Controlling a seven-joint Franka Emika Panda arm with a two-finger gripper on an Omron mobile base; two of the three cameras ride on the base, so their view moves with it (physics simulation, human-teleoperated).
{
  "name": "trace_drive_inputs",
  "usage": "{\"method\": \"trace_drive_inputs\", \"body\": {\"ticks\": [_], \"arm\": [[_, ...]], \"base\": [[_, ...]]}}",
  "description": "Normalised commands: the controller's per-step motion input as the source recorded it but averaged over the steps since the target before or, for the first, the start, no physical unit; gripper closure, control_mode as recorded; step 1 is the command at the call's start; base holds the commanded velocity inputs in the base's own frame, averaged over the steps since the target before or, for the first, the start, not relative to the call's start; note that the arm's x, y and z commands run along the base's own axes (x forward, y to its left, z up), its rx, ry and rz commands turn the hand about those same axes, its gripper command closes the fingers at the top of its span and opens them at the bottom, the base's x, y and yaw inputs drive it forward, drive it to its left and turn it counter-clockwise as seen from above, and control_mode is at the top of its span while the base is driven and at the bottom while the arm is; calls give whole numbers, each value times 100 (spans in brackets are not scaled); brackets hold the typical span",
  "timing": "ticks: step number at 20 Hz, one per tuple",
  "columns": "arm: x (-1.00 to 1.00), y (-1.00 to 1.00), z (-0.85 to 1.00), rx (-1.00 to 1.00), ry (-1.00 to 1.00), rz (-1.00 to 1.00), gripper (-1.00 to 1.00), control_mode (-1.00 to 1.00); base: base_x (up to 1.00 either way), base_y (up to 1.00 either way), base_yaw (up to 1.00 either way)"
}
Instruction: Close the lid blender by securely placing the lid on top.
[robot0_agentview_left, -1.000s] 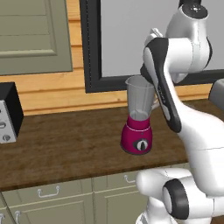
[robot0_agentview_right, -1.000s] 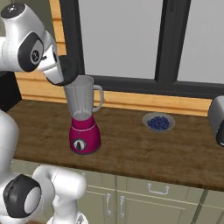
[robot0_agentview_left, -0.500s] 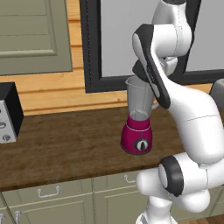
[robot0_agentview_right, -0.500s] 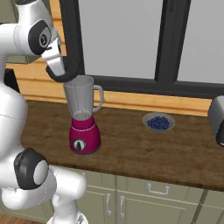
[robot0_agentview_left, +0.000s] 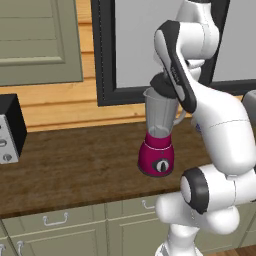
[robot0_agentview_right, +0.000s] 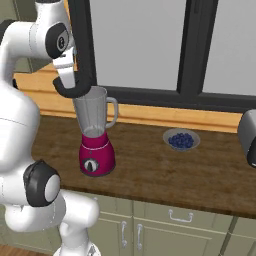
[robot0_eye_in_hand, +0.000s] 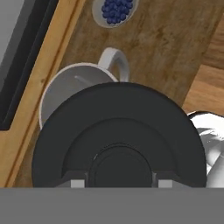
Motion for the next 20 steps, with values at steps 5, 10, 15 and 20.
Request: {"method": "trace_drive_inputs", "body": {"ticks": [5, 10, 15, 20], "arm": [[26, -1, -4, 4, 6, 0, 100, -100], [29, -18, -9, 1, 4, 0, 100, -100], [31, -16, -9, 0, 8, 0, 100, -100], [21, 0, -10, 0, 9, 0, 100, -100]], "base": [[0, 0, 0], [0, 0, 0], [0, 0, 0], [0, 0, 0]]}}
